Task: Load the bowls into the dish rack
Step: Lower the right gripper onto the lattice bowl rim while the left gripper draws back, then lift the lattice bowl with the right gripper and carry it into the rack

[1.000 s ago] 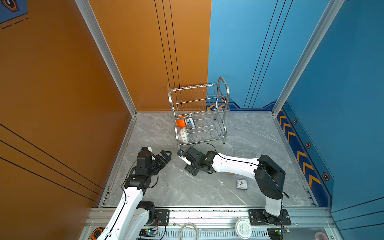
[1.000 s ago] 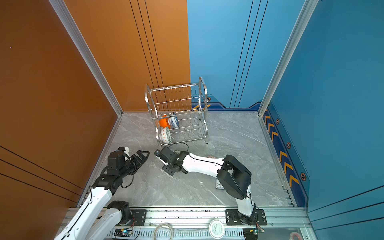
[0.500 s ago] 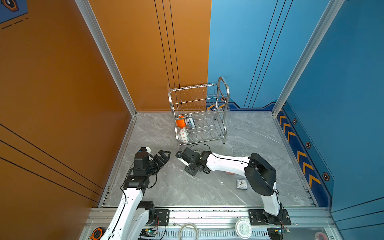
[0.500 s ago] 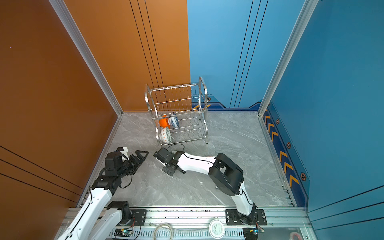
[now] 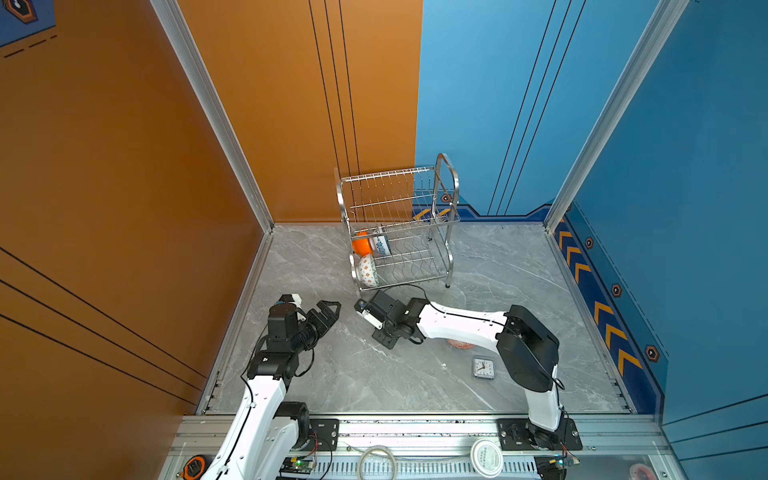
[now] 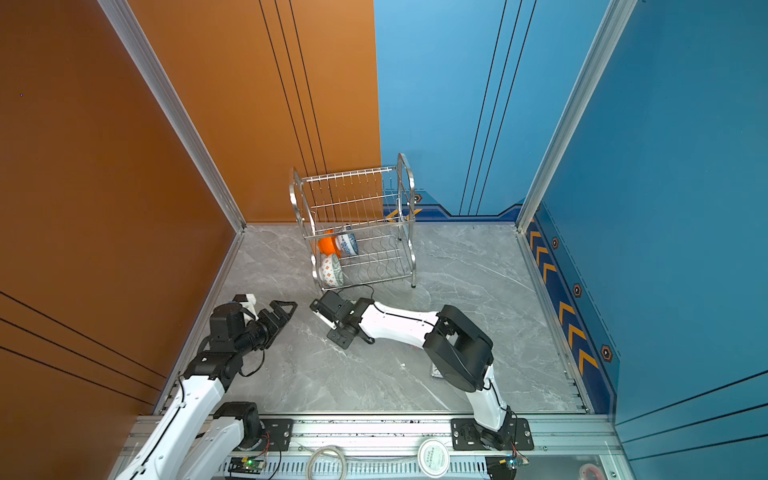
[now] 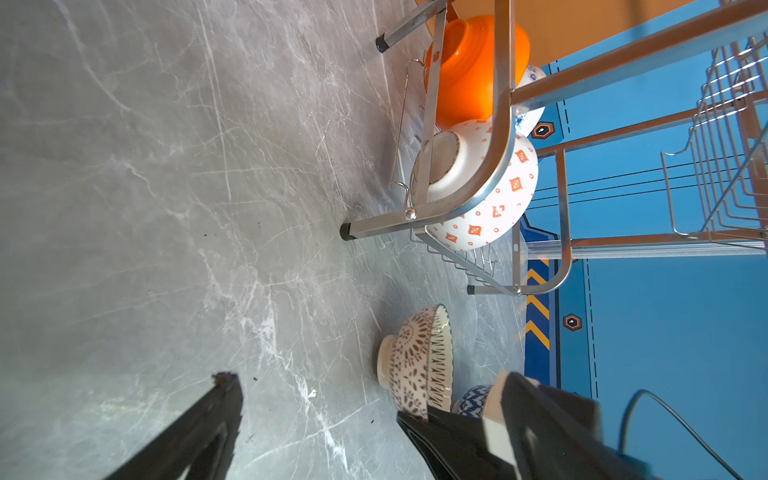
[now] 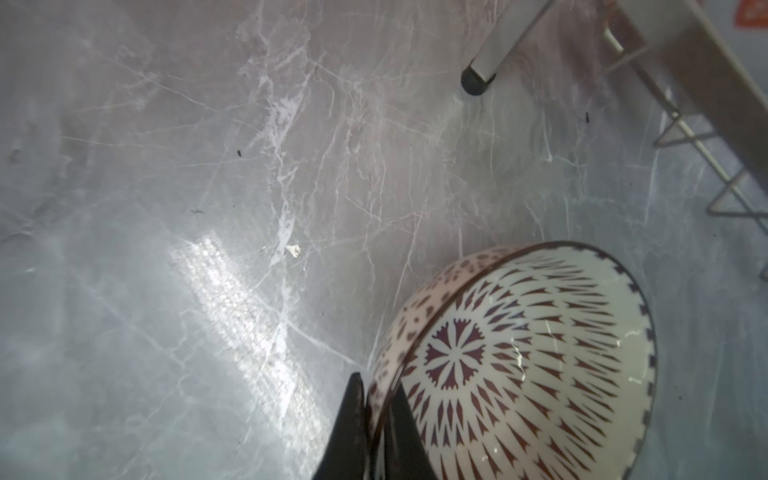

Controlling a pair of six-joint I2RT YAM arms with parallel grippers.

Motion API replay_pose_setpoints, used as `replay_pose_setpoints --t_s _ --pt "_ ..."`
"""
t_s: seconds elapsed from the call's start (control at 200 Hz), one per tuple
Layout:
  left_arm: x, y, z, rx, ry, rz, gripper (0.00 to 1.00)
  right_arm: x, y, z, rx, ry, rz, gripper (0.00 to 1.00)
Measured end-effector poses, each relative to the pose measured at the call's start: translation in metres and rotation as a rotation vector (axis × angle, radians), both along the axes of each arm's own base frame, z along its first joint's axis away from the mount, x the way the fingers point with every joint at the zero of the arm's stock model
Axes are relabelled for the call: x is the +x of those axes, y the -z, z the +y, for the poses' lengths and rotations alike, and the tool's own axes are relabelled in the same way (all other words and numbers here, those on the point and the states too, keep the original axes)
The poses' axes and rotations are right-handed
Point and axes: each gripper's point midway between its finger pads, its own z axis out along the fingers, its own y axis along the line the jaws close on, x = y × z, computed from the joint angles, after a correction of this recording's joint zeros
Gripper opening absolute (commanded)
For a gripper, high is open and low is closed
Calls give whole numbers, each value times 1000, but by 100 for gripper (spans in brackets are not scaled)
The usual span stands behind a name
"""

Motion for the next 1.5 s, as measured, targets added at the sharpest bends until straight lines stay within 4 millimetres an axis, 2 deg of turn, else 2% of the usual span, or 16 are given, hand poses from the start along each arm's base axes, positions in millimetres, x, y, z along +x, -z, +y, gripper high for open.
replay_pose_setpoints --t_s 0.085,0.26,0.345,0.41,0.52,0.63,0.871,1.501 --pt "0 0 -1 -2 4 -1 98 7 -33 -12 136 43 30 0" --pt "2 -5 -7 -4 26 -23 98 38 -124 -34 501 127 7 0" --pt "4 -6 -14 -4 53 -30 98 54 -152 -44 665 162 20 0" --pt "5 -8 -21 -5 78 -36 98 67 -163 -49 768 186 42 0" --pt "9 -13 -32 -4 113 -49 98 89 -163 -56 893 231 103 0" --pt "12 -17 -40 4 140 -57 98 108 -154 -52 973 257 164 0" --pt "17 -23 -45 25 158 -76 98 119 -134 -35 1057 262 279 0" --pt "23 -16 -45 54 168 -56 98 159 -113 -29 1212 331 374 0"
